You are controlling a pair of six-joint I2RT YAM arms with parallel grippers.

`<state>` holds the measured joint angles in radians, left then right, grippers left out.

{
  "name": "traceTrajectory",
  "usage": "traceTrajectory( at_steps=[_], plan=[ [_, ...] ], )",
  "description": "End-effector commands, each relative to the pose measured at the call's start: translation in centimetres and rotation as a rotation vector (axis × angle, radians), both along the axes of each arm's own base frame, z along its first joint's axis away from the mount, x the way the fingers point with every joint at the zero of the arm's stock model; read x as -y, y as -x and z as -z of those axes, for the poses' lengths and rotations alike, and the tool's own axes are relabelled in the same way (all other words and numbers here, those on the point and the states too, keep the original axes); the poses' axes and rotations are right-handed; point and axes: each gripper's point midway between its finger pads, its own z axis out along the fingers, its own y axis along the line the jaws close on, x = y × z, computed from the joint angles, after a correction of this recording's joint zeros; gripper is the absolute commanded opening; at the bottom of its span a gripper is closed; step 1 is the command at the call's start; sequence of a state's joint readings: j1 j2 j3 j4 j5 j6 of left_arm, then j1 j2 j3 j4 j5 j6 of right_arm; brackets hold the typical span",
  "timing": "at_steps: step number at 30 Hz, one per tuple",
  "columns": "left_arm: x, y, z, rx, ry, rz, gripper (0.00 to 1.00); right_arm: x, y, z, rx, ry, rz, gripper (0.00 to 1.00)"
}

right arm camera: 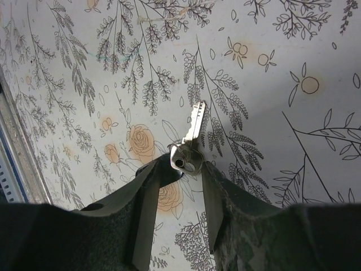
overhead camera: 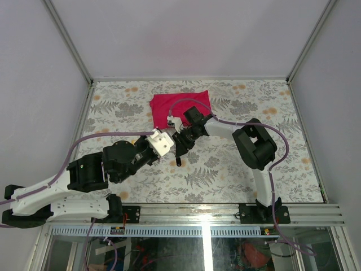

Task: Put the keys on the keyring

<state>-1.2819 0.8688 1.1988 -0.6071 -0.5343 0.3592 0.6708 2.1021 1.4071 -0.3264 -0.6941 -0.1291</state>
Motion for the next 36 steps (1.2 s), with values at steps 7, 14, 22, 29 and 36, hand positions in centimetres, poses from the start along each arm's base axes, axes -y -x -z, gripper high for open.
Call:
traceTrajectory(
  at_steps=[7, 14, 22, 29, 36],
  plan=[
    [0.1, 0.0, -2.1, 0.007, 0.06, 0.0, 0.0, -1.0, -0.5, -3.5, 0.039, -0.087, -0.019, 0.42],
    [0.3, 0.0, -2.0, 0.005, 0.054, 0.003, 0.0, -1.0, -0.1, -3.3, 0.014, -0.096, -0.033, 0.43],
    [0.4, 0.0, -2.0, 0.005, 0.054, 0.005, 0.0, -1.6, -0.3, -4.0, 0.026, -0.129, -0.031, 0.43],
    [0.4, -0.1, -2.0, 0.005, 0.051, 0.004, 0.0, -1.9, -0.3, -3.4, 0.014, -0.125, -0.029, 0.43],
    [0.5, -0.1, -1.8, 0.003, 0.042, 0.005, 0.0, -2.2, -0.3, -2.6, 0.005, -0.111, -0.03, 0.43]
  ],
)
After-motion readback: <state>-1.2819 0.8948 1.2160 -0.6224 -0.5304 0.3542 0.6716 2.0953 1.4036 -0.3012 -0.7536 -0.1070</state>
